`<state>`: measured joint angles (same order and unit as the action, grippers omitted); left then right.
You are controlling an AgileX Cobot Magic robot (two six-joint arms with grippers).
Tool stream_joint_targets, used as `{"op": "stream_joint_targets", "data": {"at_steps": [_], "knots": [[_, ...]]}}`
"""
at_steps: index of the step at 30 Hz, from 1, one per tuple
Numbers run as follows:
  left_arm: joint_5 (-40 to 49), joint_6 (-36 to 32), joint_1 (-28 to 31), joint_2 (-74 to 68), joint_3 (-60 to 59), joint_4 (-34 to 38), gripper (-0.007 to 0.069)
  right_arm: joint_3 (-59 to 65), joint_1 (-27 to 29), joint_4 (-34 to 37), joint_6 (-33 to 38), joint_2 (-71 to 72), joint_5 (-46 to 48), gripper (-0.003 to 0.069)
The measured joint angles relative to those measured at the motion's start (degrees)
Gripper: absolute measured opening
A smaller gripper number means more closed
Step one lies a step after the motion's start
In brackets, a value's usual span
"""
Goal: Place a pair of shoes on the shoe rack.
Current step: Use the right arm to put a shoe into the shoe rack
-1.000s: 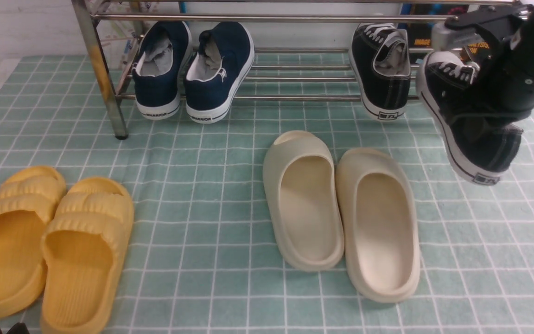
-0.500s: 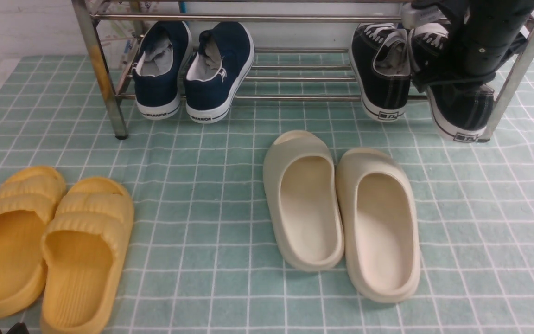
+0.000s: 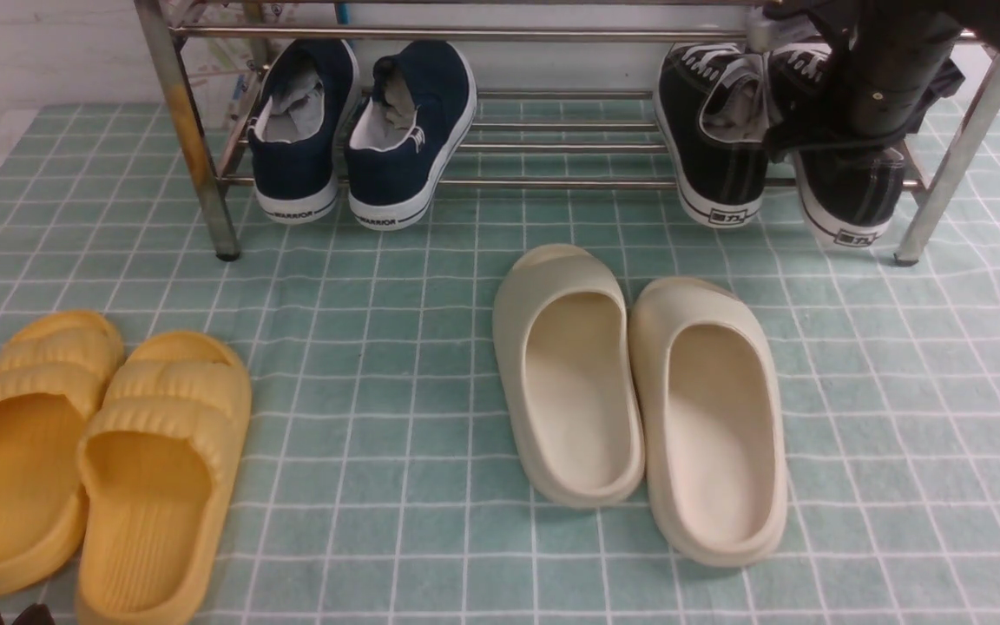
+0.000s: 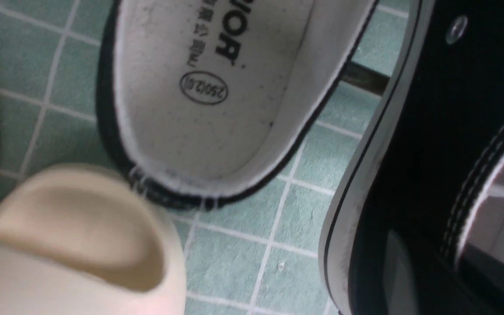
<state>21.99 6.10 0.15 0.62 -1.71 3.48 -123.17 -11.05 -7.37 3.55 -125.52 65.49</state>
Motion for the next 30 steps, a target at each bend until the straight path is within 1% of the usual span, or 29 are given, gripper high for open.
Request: {"op": "stream_joint_targets", "data": {"at_steps": [8, 15, 18, 19, 21, 22, 23, 24, 25, 26, 28, 30], "knots": [[0.0, 0.0, 0.0, 0.0, 0.0, 0.0, 0.0218, 0.0, 0.2, 1.9, 1.1, -0.3, -3.3, 0.002], [0.0, 0.0, 0.0, 0.0, 0.0, 0.0, 0.0218, 0.0, 0.2, 2.4, 1.3, -0.3, -3.9, 0.0022], [0.0, 0.0, 0.0, 0.0, 0.0, 0.0, 0.0218, 0.0, 0.2, 2.4, 1.3, -0.3, -4.2, 0.0047], [0.0, 0.0, 0.0, 0.0, 0.0, 0.0, 0.0218, 0.0, 0.2, 2.4, 1.3, -0.3, -4.3, 0.0061], [0.0, 0.0, 0.0, 0.0, 0.0, 0.0, 0.0218, -0.1, 0.2, 2.4, 1.4, -0.3, -4.7, 0.0143], [0.0, 0.0, 0.0, 0.0, 0.0, 0.0, 0.0218, -0.2, 0.2, 2.4, 1.4, -0.3, -4.7, 0.015], [0.0, 0.0, 0.0, 0.0, 0.0, 0.0, 0.0218, -0.3, 0.2, 2.3, 1.4, -0.2, -4.7, 0.0217], [0.0, 0.0, 0.0, 0.0, 0.0, 0.0, 0.0218, -0.4, 0.2, 2.2, 1.4, -0.1, -4.3, 0.0268], [0.0, 0.0, 0.0, 0.0, 0.0, 0.0, 0.0218, -0.4, 0.2, 2.2, 1.4, -0.1, -4.3, 0.0268], [0.0, 0.0, 0.0, 0.0, 0.0, 0.0, 0.0218, -0.6, 0.2, 2.3, 1.4, 0.2, -3.1, 0.0338], [0.0, 0.0, 0.0, 0.0, 0.0, 0.0, 0.0218, -0.6, 0.2, 2.6, 1.4, 1.0, -1.3, 0.0398], [0.0, 0.0, 0.0, 0.0, 0.0, 0.0, 0.0218, -0.6, 0.2, 2.8, 1.4, 1.8, 0.5, 0.0429]]}}
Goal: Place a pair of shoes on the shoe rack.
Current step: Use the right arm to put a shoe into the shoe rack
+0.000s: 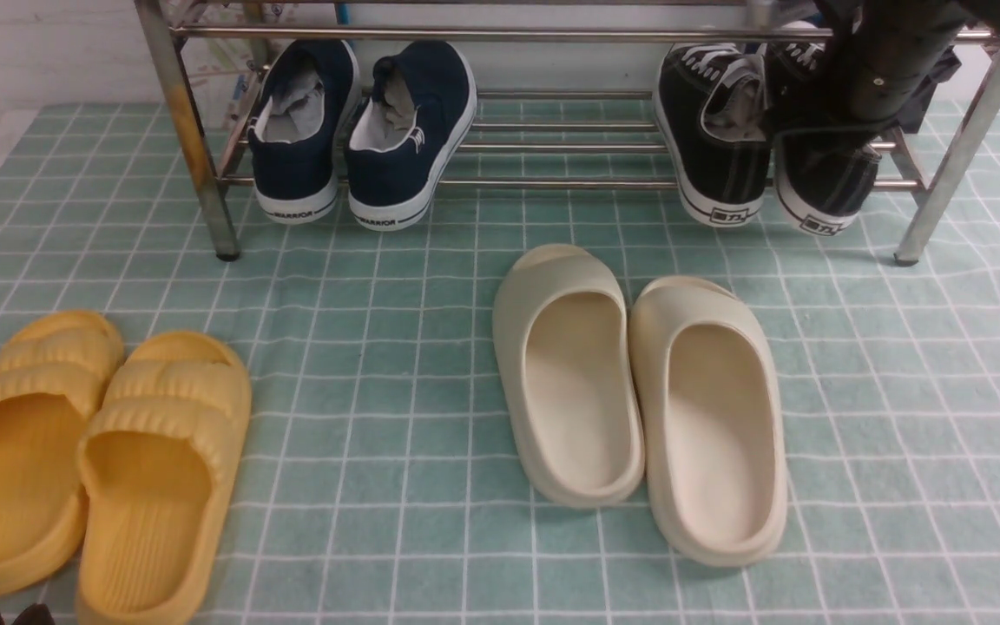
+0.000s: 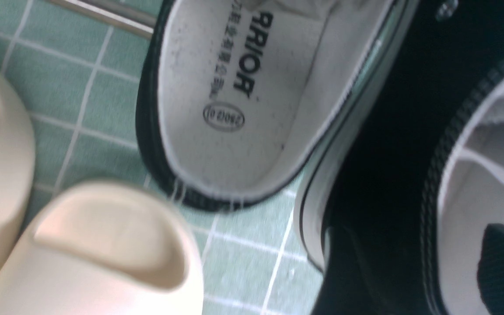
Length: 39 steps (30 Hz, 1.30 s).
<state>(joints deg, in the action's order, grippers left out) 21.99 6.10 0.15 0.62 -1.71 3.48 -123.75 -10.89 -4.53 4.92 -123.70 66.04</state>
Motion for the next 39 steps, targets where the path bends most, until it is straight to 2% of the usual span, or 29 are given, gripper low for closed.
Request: {"op": "stream_joint_targets", "data": {"at_steps": [5, 9, 15, 21, 27, 32, 39], "knots": [[0.0, 0.0, 0.0, 0.0, 0.0, 0.0, 0.0218, 0.0, 0.0, 1.5, 0.1, 3.0, 4.5, 0.0447], [0.0, 0.0, 0.0, 0.0, 0.0, 0.0, 0.0218, 0.9, 0.0, 2.7, 1.0, 4.8, 5.1, 0.0415], [0.0, 0.0, 0.0, 0.0, 0.0, 0.0, 0.022, 13.7, 0.0, 5.7, 1.5, 10.9, 4.4, 0.0273], [0.0, 0.0, 0.0, 0.0, 0.0, 0.0, 0.0228, 28.7, 0.0, 5.3, 0.6, 13.6, -9.3, 0.0111], [0.0, 0.0, 0.0, 0.0, 0.0, 0.0, 0.0237, 30.5, 0.2, 4.5, -1.8, 11.1, -19.8, 0.0019], [0.0, 0.0, 0.0, 0.0, 0.0, 0.0, 0.0239, 28.3, 1.5, 2.1, -6.9, 9.6, -21.7, 0.0007], [0.0, 0.0, 0.0, 0.0, 0.0, 0.0, 0.0239, 25.8, 2.1, 1.2, -7.0, 9.1, -20.2, 0.0008]]}}
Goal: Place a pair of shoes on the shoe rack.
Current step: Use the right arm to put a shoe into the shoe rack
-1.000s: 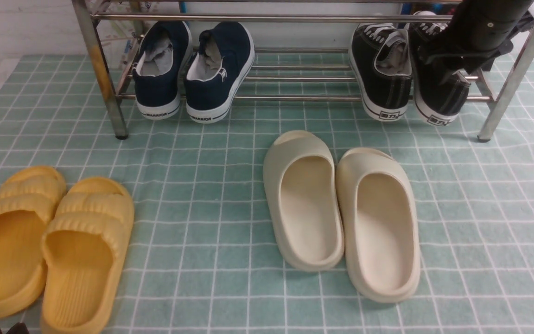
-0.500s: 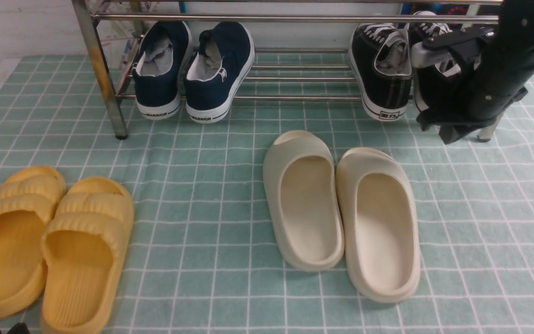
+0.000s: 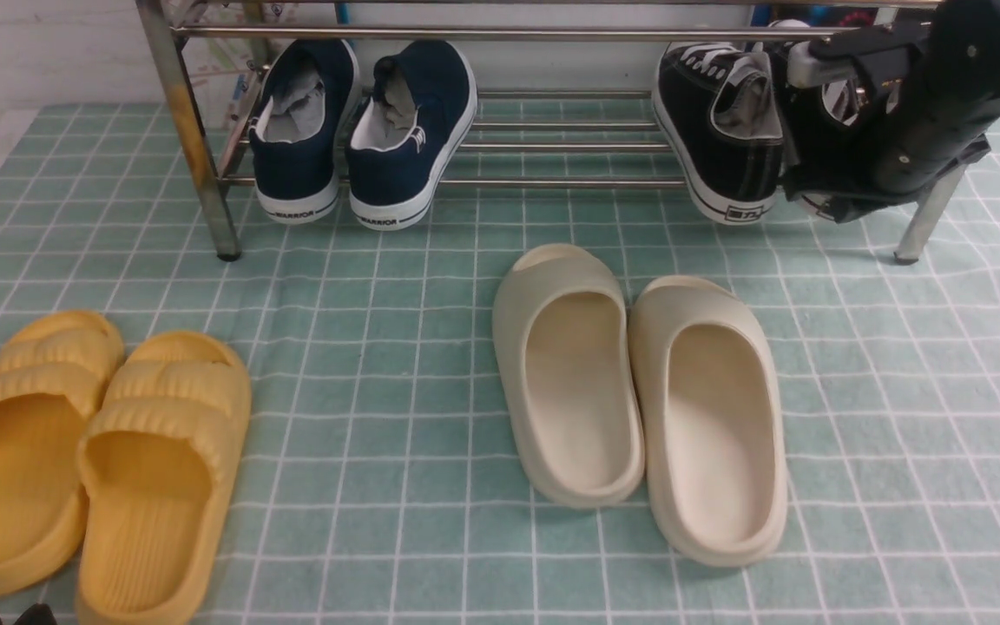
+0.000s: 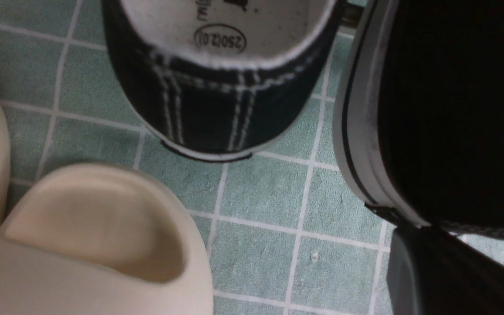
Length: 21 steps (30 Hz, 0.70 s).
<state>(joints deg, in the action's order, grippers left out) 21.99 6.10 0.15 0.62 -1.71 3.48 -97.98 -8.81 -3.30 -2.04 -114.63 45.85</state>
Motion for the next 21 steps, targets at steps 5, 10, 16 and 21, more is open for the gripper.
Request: {"op": "stream_joint_targets", "data": {"at_steps": [5, 10, 16, 21], "knots": [[0.0, 0.0, 0.0, 0.0, 0.0, 0.0, 0.0239, -0.1, 0.0, 0.5, 0.6, -0.2, 0.0, 0.0059], [0.0, 0.0, 0.0, 0.0, 0.0, 0.0, 0.0239, -0.1, 0.0, 2.3, 0.7, -0.2, 0.0, 0.0204], [0.0, 0.0, 0.0, 0.0, 0.0, 0.0, 0.0239, -0.2, 0.1, 5.0, 2.9, 4.0, 2.8, 0.0444], [0.0, 0.0, 0.0, 0.0, 0.0, 0.0, 0.0239, 0.3, 0.1, 8.2, 6.2, 11.7, 6.7, 0.0437]]}}
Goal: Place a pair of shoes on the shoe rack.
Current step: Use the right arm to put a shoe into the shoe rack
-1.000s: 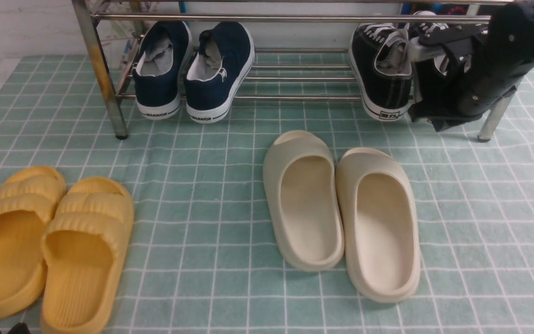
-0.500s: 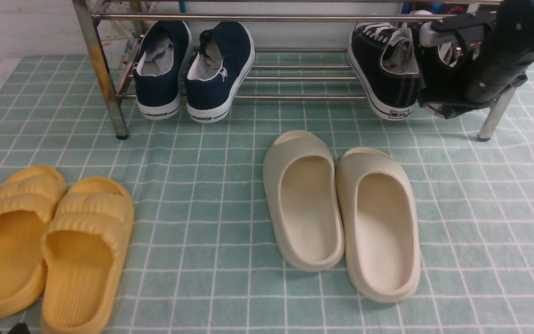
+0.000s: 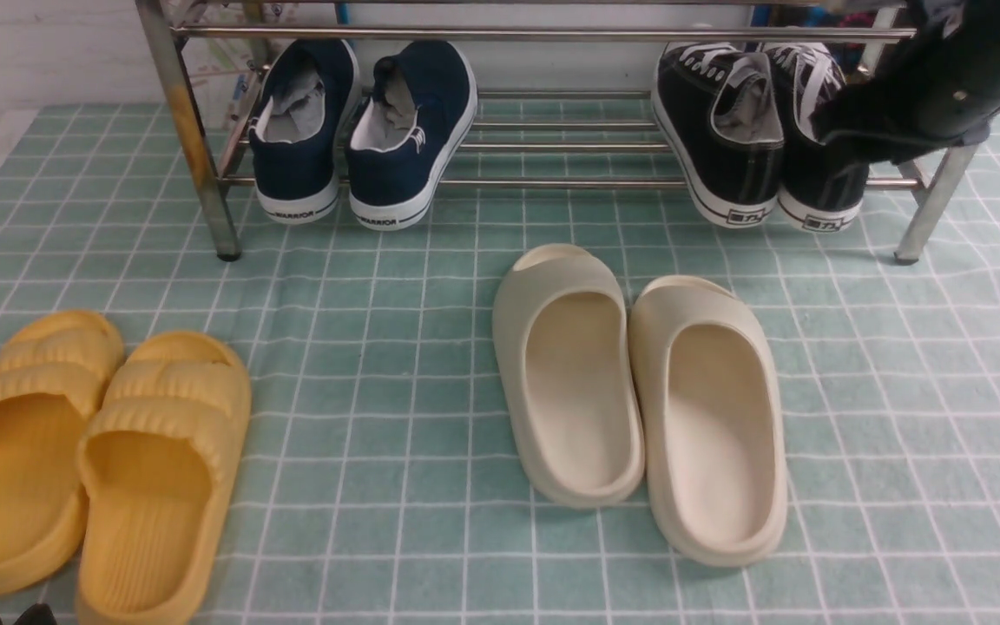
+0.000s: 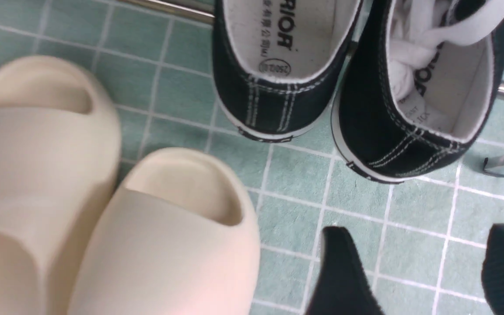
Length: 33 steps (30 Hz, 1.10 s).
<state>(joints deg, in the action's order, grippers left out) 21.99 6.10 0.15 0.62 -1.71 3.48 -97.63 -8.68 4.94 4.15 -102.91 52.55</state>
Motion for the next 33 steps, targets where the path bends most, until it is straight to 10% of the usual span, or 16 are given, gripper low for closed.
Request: {"op": "stream_joint_targets", "data": {"at_steps": [14, 33], "knots": [[0.0, 0.0, 0.0, 0.0, 0.0, 0.0, 0.0239, 21.0, 0.0, 0.5, 2.2, 21.8, -7.7, 0.0001], [0.0, 0.0, 0.0, 0.0, 0.0, 0.0, 0.0239, 19.4, 1.0, 0.1, 1.7, 0.6, -22.3, -0.0004]]}}
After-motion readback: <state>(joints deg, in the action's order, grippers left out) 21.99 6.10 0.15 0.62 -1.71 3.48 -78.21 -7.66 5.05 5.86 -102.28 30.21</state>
